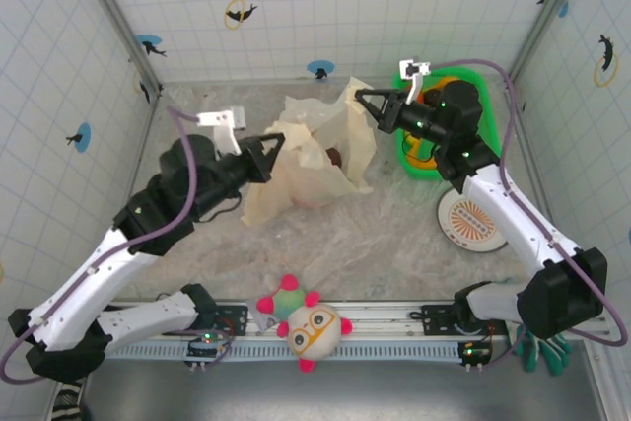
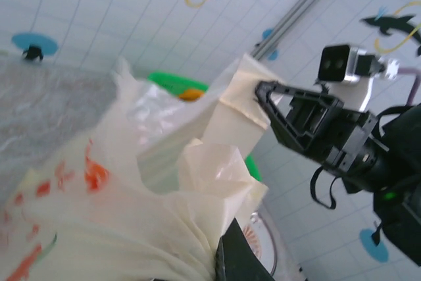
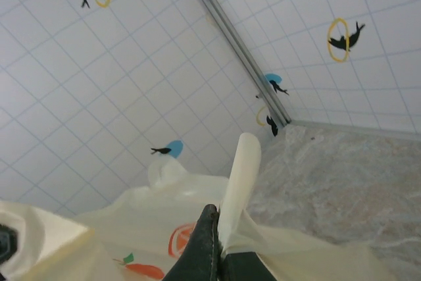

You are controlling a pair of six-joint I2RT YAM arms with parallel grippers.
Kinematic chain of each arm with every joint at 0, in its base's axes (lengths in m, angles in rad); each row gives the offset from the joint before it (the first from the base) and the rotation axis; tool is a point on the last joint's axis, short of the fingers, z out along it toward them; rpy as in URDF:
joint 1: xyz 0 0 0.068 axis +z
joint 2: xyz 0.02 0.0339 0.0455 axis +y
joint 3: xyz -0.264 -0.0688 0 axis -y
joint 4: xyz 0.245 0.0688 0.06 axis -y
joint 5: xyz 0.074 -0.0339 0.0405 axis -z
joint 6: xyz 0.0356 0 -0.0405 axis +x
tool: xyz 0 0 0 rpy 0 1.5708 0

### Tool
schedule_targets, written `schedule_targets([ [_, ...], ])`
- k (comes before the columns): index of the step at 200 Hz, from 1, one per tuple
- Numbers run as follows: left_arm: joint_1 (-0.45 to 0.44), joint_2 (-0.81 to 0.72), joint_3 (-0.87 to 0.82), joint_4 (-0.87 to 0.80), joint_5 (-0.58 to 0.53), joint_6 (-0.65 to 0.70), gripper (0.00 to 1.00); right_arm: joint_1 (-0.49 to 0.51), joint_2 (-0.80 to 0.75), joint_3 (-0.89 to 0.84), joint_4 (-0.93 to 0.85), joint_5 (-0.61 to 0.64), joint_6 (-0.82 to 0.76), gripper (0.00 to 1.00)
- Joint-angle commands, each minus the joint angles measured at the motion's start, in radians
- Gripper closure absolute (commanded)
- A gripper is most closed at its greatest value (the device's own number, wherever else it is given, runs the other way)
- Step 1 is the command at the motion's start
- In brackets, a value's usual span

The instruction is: Place the fake fruits into the plastic bag and tie a complex knot

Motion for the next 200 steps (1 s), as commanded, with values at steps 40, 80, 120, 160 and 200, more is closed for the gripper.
schedule_targets([
  [40, 0.244, 0.036, 0.051, 0.164, 0.305, 0.061, 1.0, -0.031, -0.099, 0.131, -0.014, 0.026, 0.026, 1.0],
  [80, 0.33, 0.031, -0.114, 0.332, 0.464, -0.037, 1.0, -0.074, -0.173, 0.012, -0.066, 0.052, 0.024, 1.0],
  [120, 0.333, 0.111, -0.316, 0.614, 0.617, -0.217, 1.0, -0.13, -0.183, -0.128, -0.058, 0.053, 0.027, 1.0],
  [160, 0.335, 0.189, -0.264, 0.672, 0.697, -0.253, 1.0, -0.18, -0.171, -0.08, -0.157, 0.006, -0.071, 0.66],
  [200, 0.394, 0.264, -0.228, 0.752, 0.797, -0.32, 1.0, -0.303, -0.267, 0.005, -0.364, 0.07, -0.368, 0.17],
])
